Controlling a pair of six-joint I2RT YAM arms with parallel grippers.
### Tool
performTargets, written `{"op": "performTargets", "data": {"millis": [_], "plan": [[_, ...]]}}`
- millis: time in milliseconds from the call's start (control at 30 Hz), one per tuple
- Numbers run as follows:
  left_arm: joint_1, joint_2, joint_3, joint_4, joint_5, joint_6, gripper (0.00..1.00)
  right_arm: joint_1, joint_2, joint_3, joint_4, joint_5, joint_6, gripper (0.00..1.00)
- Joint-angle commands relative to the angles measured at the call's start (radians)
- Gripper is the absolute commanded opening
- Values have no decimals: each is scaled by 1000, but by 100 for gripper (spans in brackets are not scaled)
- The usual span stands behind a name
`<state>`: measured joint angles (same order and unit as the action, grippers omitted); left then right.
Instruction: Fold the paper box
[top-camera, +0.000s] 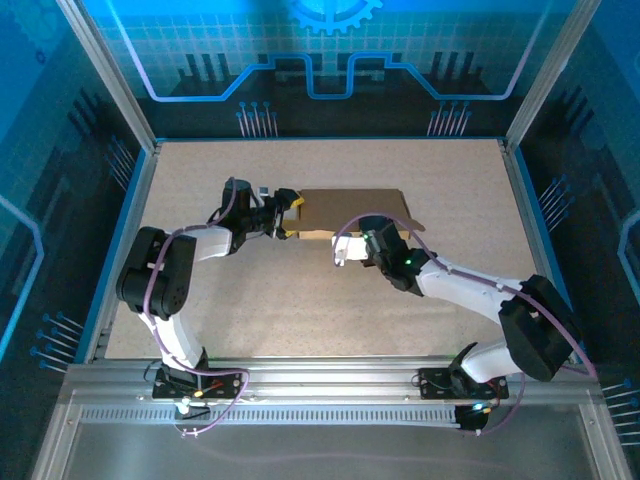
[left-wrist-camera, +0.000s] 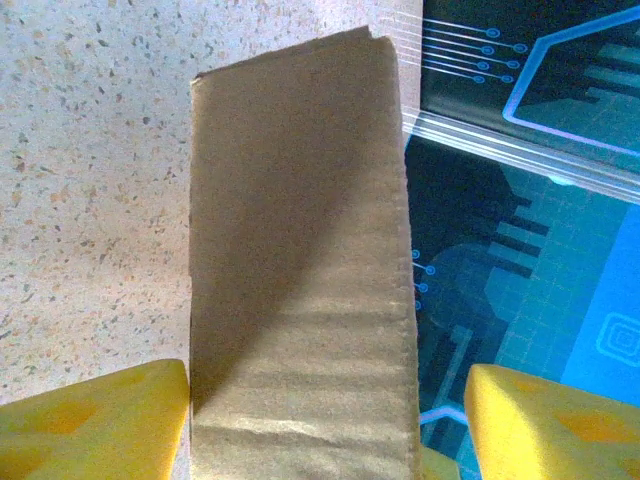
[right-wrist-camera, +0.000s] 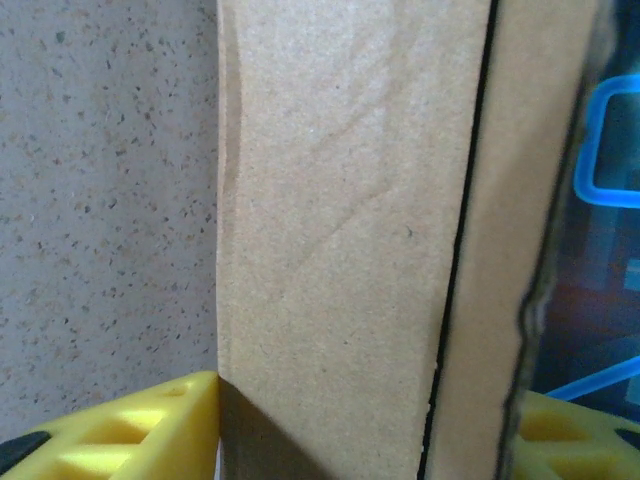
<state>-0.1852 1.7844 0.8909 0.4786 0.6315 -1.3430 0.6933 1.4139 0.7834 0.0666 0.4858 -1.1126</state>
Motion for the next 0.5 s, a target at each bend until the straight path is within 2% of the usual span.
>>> {"op": "performTargets", "data": {"millis": [0,100,167,300,333,367,467], "plan": [[13,-78,-12,-55,-49,52,80,-35,-17,42,-49,-42,32,56],[28,-121,-19,-85,-86,147,91,-69,-41,66,-123,-94,50,56],[35,-146,-2,-135,-105,285,98,-95,-61,86,-183,-143,67,56],[35,-230,-4,-201,-264,607,99,-150,-97,144,-308,-247,100,55],[35,-247,-7,-199,-298,675,99,-163,-103,152,-326,-267,109,51],[36,-258,-4,-208,-321,717,99,-174,-106,155,-333,-284,113,48],[36,-283,14,-226,-345,867,99,-191,-115,166,-363,-310,116,49]]}}
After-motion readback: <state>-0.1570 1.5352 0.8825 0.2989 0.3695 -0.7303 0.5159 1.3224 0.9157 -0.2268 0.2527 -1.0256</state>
